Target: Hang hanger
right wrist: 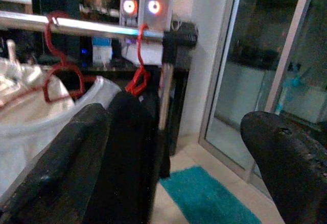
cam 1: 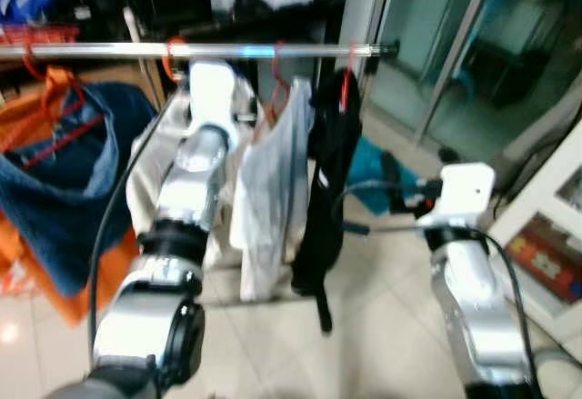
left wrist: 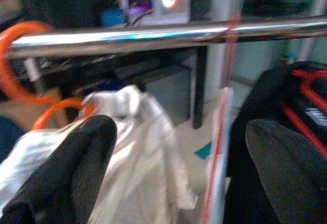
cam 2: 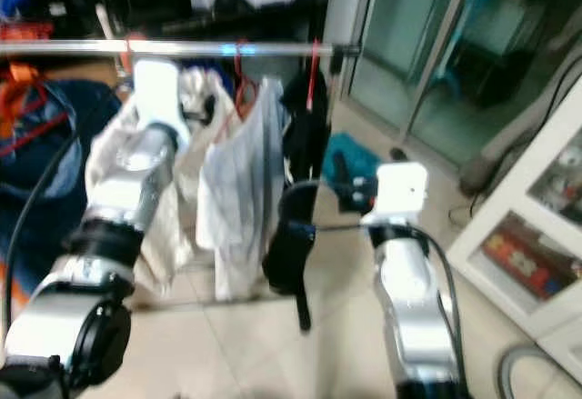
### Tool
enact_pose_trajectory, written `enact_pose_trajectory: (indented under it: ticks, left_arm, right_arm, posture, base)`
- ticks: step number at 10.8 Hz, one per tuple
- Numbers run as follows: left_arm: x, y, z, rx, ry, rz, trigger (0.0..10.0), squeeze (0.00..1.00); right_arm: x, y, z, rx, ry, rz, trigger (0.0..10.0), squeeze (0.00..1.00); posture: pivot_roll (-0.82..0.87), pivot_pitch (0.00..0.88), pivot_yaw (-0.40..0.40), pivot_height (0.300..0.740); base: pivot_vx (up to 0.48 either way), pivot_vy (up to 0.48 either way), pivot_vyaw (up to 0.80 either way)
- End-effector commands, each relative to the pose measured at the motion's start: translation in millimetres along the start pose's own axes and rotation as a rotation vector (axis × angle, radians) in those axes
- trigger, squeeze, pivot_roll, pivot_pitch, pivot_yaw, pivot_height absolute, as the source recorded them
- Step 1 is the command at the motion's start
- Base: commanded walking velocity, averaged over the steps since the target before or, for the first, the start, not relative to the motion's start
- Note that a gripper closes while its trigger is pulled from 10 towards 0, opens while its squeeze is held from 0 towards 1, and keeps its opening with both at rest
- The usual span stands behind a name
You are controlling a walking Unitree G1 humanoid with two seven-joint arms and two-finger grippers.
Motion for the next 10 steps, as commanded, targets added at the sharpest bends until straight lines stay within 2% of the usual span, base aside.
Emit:
enact_pose_trajectory:
  ticks: [1, 2, 3, 4, 5, 6, 7, 8, 9, 10]
  left_arm:
    - [-1.6, -6.1, 12.5, 0.033, -0.056, -0.035, 10.0, 0.0]
    - [-33.0, -22.2, 35.8, 0.056, -0.257, -0.133, 10.0, 0.0]
    - [-63.7, -33.5, 48.1, 0.083, -0.384, -0.202, 10.0, 0.0]
    - [-100.6, -39.0, 37.2, 0.198, -0.436, -0.274, 10.0, 0.0]
    - [-115.8, -26.8, 10.8, 0.21, -0.366, -0.258, 10.0, 0.0]
    - [-137.7, -7.4, -15.7, 0.171, -0.271, -0.184, 10.0, 0.0]
    - [-147.8, 5.3, -16.6, 0.099, -0.262, -0.095, 10.0, 0.0]
    - [-135.9, -4.0, 6.0, 0.045, -0.332, -0.101, 10.0, 0.0]
    - [-124.9, -7.8, 16.3, 0.04, -0.362, -0.123, 10.0, 0.0]
    - [-108.6, -10.4, 27.4, 0.078, -0.387, -0.136, 10.0, 0.0]
  right_arm:
    - [-0.4, -0.9, -1.4, 0.002, 0.014, -0.005, 10.0, 0.0]
    - [-3.8, -14.8, 7.0, 0.016, -0.003, -0.092, 10.0, 0.0]
    - [-12.3, -23.8, 16.1, 0.017, -0.025, -0.136, 10.0, 0.0]
    - [-33.2, -30.3, 21.8, -0.057, -0.042, -0.131, 10.0, 0.0]
    - [-44.4, -36.8, 13.0, -0.075, -0.007, -0.132, 10.0, 0.0]
    - [-56.3, -43.0, 4.4, -0.085, 0.026, -0.123, 10.0, 0.0]
    - [-62.1, -45.3, 0.9, -0.083, 0.04, -0.097, 10.0, 0.0]
    - [-50.7, -44.3, 9.2, -0.077, -0.001, -0.089, 10.0, 0.0]
    - [-38.6, -41.5, 18.1, -0.074, -0.043, -0.092, 10.0, 0.0]
    - [-26.0, -33.2, 21.7, -0.068, -0.065, -0.091, 10.0, 0.0]
  posture:
    - [-0.12, 0.004, -0.009, 0.74]
    - [-0.12, 0.0, 0.007, 0.74]
    - [-0.12, 0.0, 0.008, 0.74]
    - [-0.11, 0.0, 0.007, 0.74]
    - [-0.12, 0.0, -0.003, 0.74]
    - [-0.11, 0.0, -0.015, 0.74]
    - [-0.1, 0.0, -0.03, 0.74]
    - [-0.08, 0.0, -0.05, 0.74]
    - [-0.08, 0.0, -0.054, 0.74]
    - [-0.06, 0.0, -0.064, 0.74]
  base:
    - [0.0, 0.0, 0.0]
    - [0.0, 0.0, 0.0]
    - [0.0, 0.0, 0.0]
    - [0.0, 0.0, 0.0]
    - [0.0, 0.0, 0.0]
    - [0.0, 0.0, 0.0]
    - [0.0, 0.0, 0.0]
    - [0.0, 0.0, 0.0]
    - [0.292, 0.0, 0.0]
    - [0.48, 0.0, 0.0]
Point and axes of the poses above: a point about 5 cm out from each wrist's last joint towards the gripper, its own x axis pointing out of the wrist towards the gripper, its own z axis along the axis of the wrist's last joint, y = z × x, the point moved 4 cm from there along x, pointing out of the wrist towards the gripper, and after that the axes turned 14 degrees about -x, right-handed, at the moved point
